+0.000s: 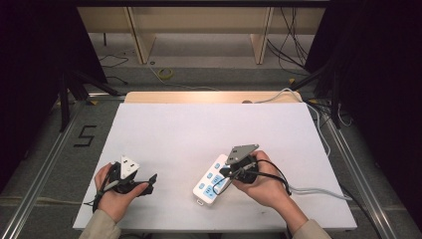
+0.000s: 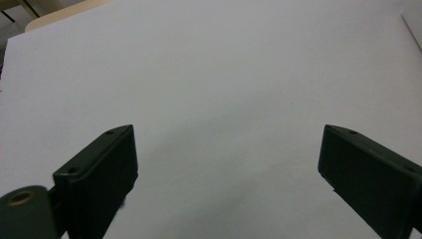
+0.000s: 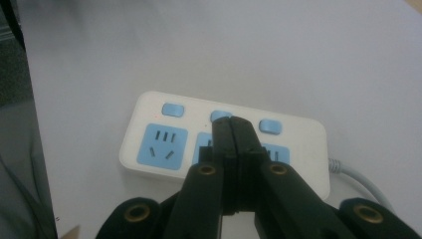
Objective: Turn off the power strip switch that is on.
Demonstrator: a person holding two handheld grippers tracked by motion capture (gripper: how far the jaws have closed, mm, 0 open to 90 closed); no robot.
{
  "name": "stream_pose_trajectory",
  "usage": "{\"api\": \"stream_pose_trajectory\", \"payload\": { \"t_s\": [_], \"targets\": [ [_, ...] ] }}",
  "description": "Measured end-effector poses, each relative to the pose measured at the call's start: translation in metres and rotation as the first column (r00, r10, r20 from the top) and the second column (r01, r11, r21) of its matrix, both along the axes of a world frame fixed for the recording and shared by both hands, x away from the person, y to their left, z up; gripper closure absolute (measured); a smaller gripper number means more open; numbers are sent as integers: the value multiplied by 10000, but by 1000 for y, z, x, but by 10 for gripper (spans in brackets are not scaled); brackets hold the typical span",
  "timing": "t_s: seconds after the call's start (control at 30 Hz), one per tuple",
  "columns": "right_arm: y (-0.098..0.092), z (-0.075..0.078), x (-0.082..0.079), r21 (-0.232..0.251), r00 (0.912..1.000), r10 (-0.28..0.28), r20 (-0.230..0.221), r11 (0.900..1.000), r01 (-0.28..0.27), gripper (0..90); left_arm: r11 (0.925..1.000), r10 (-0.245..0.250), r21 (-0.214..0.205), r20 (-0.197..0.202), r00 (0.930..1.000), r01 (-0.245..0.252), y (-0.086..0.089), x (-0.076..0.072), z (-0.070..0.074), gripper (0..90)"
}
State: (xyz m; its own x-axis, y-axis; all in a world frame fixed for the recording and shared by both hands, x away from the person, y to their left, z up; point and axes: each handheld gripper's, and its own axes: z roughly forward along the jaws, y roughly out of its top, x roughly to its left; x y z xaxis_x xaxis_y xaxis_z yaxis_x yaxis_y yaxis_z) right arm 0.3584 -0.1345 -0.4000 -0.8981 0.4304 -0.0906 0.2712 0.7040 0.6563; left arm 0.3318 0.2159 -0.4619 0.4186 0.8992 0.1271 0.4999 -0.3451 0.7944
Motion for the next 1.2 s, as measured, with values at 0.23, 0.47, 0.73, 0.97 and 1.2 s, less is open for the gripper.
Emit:
{"api": "stream_pose_trajectory", "payload": {
  "t_s": [0.23, 0.47, 0.73, 0.97, 1.2],
  "targets": [
    [4, 0, 0, -62, 10000, 49, -77, 10000, -49, 900, 10000, 4, -22, 11, 10000, -4, 0, 0, 0, 83],
    [7, 0, 0, -132, 9999, 127, -111, 9998, -128, 900, 10000, -12, -18, 21, 10000, 12, -1, 0, 0, 83],
    [11, 0, 0, -232, 9995, 244, -177, 9994, -248, 900, 10000, -37, 27, -13, 10000, 37, -1, 0, 0, 84],
    [14, 1, 1, -241, 9994, 285, -170, 9993, -289, 900, 10000, -39, 29, 3, 10000, 39, -1, 0, 1, 84],
    [16, 1, 1, -331, 9992, 327, -241, 9989, -335, 900, 10000, -54, 38, 0, 10000, 54, -1, 0, 1, 84]
  ]
}}
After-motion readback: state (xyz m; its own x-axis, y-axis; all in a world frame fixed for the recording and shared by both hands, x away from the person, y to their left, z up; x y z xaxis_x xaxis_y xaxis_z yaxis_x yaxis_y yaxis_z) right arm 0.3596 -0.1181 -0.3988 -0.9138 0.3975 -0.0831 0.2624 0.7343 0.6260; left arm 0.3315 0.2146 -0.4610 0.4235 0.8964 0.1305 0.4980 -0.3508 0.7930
